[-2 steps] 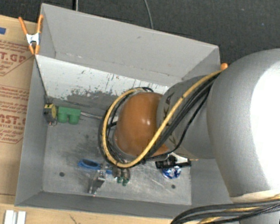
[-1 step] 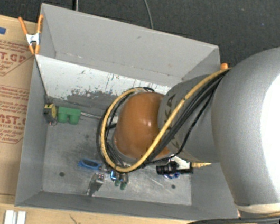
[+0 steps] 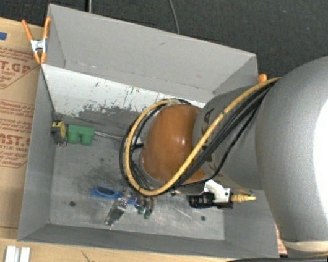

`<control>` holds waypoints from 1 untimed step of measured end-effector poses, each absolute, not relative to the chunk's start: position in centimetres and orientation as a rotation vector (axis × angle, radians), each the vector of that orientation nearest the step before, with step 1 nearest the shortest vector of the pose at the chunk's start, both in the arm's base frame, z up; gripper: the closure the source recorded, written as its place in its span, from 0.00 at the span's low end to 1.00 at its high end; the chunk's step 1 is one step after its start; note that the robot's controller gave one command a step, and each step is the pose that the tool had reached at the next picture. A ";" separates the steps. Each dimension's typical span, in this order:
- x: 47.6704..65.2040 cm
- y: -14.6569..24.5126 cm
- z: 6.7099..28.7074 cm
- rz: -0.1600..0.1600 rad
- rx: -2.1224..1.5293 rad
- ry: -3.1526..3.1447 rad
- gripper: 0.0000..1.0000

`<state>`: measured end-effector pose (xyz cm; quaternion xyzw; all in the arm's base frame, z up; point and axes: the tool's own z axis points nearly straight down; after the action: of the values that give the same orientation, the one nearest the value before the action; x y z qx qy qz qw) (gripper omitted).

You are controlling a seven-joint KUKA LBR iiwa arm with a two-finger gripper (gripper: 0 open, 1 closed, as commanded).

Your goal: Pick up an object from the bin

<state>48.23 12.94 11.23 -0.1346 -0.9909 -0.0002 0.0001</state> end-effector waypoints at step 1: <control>48.2 13.2 7.2 -0.002 -0.404 -3.125 0.00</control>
Offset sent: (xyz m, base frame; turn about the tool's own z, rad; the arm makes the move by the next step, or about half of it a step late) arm -0.0034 0.0029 -0.0423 -0.0148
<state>48.20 13.18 7.18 -0.1283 -0.9917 -0.0008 -0.0046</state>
